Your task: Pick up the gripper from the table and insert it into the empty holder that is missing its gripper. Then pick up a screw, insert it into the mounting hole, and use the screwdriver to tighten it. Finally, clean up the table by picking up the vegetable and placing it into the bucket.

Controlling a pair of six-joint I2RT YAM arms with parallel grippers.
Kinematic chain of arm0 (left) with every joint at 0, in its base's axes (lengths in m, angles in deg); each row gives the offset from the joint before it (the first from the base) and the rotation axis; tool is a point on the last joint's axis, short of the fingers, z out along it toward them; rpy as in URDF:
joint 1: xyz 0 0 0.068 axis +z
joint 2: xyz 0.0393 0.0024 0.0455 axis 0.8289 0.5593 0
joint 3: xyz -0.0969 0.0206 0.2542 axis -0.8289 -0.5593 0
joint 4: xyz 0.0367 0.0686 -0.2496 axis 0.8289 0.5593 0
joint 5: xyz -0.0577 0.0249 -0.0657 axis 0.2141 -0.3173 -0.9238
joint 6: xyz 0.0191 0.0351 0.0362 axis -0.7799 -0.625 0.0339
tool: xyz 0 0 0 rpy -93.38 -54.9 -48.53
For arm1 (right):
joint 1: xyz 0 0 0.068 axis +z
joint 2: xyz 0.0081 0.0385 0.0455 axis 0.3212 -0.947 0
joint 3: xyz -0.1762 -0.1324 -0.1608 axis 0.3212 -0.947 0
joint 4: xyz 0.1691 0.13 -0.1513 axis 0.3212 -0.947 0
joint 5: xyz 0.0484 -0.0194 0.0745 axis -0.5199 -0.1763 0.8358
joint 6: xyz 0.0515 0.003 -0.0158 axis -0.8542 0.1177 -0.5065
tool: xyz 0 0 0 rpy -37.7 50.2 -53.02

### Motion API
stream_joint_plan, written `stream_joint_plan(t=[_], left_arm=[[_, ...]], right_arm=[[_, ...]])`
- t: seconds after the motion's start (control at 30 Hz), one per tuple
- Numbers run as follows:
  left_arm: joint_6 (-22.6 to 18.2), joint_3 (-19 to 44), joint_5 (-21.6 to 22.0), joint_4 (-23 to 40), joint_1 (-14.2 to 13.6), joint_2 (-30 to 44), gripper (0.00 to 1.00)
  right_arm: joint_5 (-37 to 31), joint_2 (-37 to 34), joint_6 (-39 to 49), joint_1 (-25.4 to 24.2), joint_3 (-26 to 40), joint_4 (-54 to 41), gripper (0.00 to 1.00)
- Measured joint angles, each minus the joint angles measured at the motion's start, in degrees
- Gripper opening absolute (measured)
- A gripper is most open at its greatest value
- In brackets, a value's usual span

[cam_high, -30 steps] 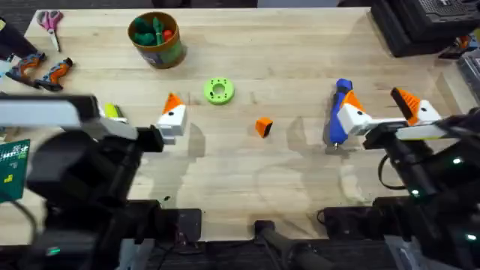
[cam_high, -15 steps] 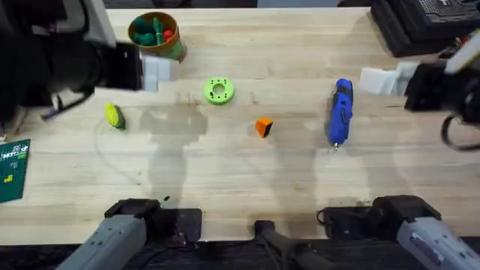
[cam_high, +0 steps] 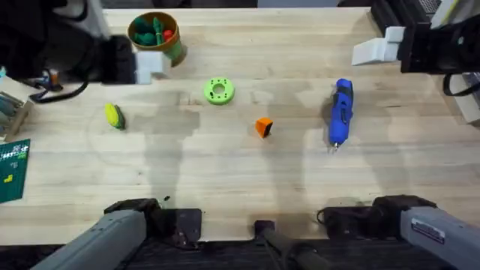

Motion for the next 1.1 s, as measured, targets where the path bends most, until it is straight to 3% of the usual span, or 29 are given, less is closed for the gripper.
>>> stream_joint_plan(t=[0.1, 0.23, 0.43, 0.57, 0.73, 1.1], left_arm=[[2.87, -0.11, 0.42, 3.02, 5.22, 2.34, 0.985], [5.22, -2.95, 0.7, 1.93, 11.95, 4.57, 0.985], [7.71, -10.77, -0.15, -5.75, 20.49, 4.95, 0.985], [8.21, -16.3, -1.88, -13.15, 24.44, 4.95, 0.985], [8.57, -20.31, -3.68, -20.37, 26.84, 6.99, 0.985], [8.57, -20.39, -4.78, -30.29, 26.94, 19.81, 0.985]], right_arm=[[0.0, 0.02, 0.0, 0.0, 0.0, -0.03, 0.993], [0.0, 0.02, 0.0, 0.0, 0.0, -0.03, 0.993], [0.0, 0.02, 0.0, 0.0, 0.0, -0.07, 0.993], [0.0, 0.02, 0.0, 0.0, 0.01, -0.07, 0.993], [0.0, 0.02, 0.0, 0.0, 0.0, -0.07, 0.993], [0.0, 0.02, 0.0, 0.0, 0.02, -0.78, 0.993]])
